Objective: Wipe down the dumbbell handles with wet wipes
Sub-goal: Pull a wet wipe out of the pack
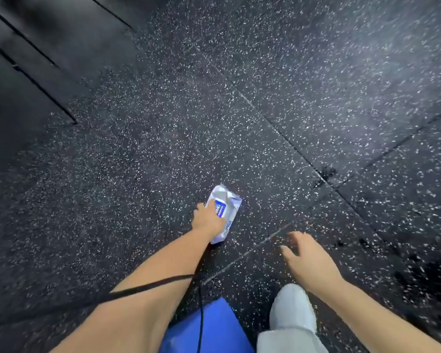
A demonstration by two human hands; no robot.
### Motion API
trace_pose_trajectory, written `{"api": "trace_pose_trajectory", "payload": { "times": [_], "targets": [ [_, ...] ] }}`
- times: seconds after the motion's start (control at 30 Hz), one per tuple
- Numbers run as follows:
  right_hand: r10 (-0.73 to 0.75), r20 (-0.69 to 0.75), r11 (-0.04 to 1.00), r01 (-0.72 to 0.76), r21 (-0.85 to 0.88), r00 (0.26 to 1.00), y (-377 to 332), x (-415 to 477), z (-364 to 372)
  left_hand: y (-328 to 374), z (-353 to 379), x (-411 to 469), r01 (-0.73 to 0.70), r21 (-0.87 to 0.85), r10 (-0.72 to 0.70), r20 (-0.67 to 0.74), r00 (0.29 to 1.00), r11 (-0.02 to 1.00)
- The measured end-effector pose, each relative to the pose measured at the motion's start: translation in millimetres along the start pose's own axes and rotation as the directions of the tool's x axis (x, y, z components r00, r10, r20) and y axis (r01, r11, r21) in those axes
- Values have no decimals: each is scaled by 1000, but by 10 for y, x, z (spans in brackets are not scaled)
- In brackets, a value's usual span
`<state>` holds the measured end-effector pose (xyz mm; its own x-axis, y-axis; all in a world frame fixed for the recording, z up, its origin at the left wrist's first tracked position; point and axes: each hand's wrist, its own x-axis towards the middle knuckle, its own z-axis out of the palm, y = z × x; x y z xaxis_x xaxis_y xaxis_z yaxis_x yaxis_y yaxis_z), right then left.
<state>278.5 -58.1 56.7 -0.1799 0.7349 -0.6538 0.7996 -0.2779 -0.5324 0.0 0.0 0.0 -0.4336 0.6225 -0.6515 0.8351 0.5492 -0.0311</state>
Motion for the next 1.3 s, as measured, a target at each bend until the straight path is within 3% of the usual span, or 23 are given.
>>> {"api": "trace_pose_trajectory", "payload": {
  "times": [0.2,0.4,0.5,0.6,0.67,0.73,0.8,0.87,0.93,1.0,1.03,1.17,1.23,1.3],
  "targets": [
    [24,-43,997,-27,-70,999,677,521,59,-229,440,682,159,-61,-155,60,986,985],
    [35,-138,994,-48,-97,990,765,382,-491,-54,124,385,-92,16,92,-8,996,996],
    [-2,-261,993,-28,-111,965,663,-135,-851,423,-356,-51,-303,-33,301,-57,952,952],
    [5,-481,1000,-2,7,877,498,-952,-1103,953,-912,-929,-565,-179,552,-119,825,806],
    [50,-637,987,61,150,769,373,-1645,-1228,1245,-1280,-1836,-732,-253,716,-168,677,633],
    [42,-672,946,187,265,740,154,-1934,-1356,1484,-1493,-2434,-811,-361,813,-195,549,461],
    [77,-729,812,381,442,680,-38,-2551,-1611,1647,-1717,-3364,-893,-381,896,-267,355,240],
    [122,-758,572,578,582,641,-176,-3080,-1805,1778,-1826,-4068,-904,-420,918,-322,233,82],
    [154,-813,416,710,568,561,-158,-3645,-1904,1887,-1845,-4656,-896,-445,924,-347,160,-12],
    [182,-852,354,775,523,491,-11,-4103,-1911,2010,-1758,-5108,-897,-437,929,-355,108,-63],
    [196,-867,346,795,498,458,91,-4242,-1892,2081,-1685,-5267,-913,-400,931,-357,76,-78],
    [278,-939,581,742,334,205,662,-4569,-1719,2303,-1167,-5812,-992,-53,876,-476,-76,-115],
    [281,-949,631,717,296,145,935,-4556,-1586,2402,-819,-5865,-991,45,883,-450,-132,-125],
    [283,-948,693,653,306,143,1180,-4462,-1465,2504,-487,-5764,-990,106,904,-408,-125,-89]
  ]
}}
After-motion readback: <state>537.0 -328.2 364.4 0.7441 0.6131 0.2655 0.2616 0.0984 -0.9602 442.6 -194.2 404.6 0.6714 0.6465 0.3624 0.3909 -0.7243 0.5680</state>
